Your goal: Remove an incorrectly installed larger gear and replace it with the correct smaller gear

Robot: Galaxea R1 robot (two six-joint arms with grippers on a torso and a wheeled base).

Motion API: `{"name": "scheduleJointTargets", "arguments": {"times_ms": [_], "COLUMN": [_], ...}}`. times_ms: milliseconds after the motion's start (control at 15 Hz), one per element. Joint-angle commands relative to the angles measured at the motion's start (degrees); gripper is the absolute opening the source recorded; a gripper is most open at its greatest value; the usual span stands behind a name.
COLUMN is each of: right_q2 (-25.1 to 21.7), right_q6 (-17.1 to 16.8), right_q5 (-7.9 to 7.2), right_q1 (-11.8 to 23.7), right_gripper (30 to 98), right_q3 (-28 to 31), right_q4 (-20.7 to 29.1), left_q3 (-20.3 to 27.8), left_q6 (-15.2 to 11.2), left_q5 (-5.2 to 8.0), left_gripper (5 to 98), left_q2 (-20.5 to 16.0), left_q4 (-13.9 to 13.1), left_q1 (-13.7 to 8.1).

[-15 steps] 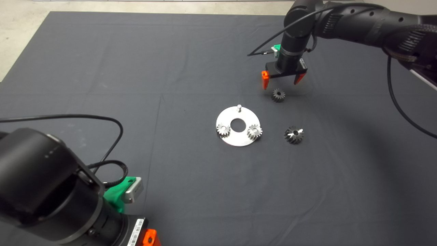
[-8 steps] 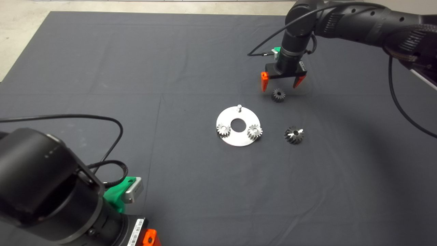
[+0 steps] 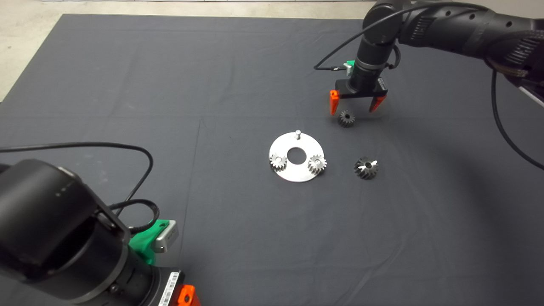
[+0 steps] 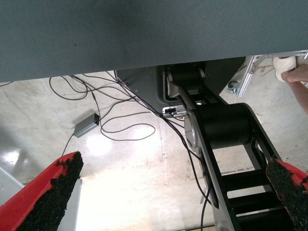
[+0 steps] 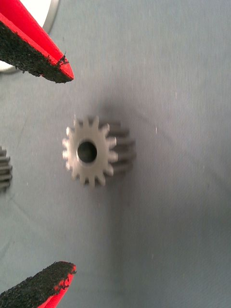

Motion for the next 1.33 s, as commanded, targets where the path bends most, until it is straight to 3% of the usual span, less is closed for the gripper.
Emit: {"name": "scheduleJointTargets", "arguments": {"times_ms": [0, 133, 400, 1000, 1267], "right_q2": [-1.59, -1.59, -1.18, -1.51, -1.59], "right_q6": [-0.25, -0.25, -0.93, -4.29, -5.96], "right_q5": [-1.34, 0.93, 3.58, 3.76, 5.34], "right_q1": [1.58, 1.50, 1.32, 0.09, -0.88], "right_gripper": [98.0, 98.0, 98.0, 98.0, 98.0], "right_q3": [0.53, 0.53, 1.19, 3.52, 3.52], "right_q4": [2.32, 2.41, 2.50, 2.32, 2.32], "left_q3": [0.68, 0.68, 0.68, 0.68, 0.68], "left_q6": [-0.19, -0.19, -0.19, -0.19, -0.19], "left_q5": [-0.05, -0.05, -0.05, -0.05, -0.05], "left_gripper": [98.1, 98.1, 98.1, 98.1, 98.1], "left_q2": [0.00, 0.00, 0.00, 0.00, 0.00], "left_q4": [-1.09, -1.09, -1.09, -1.09, -1.09], "left_q1": [-0.26, -0.26, -0.26, -0.26, -0.26]}}
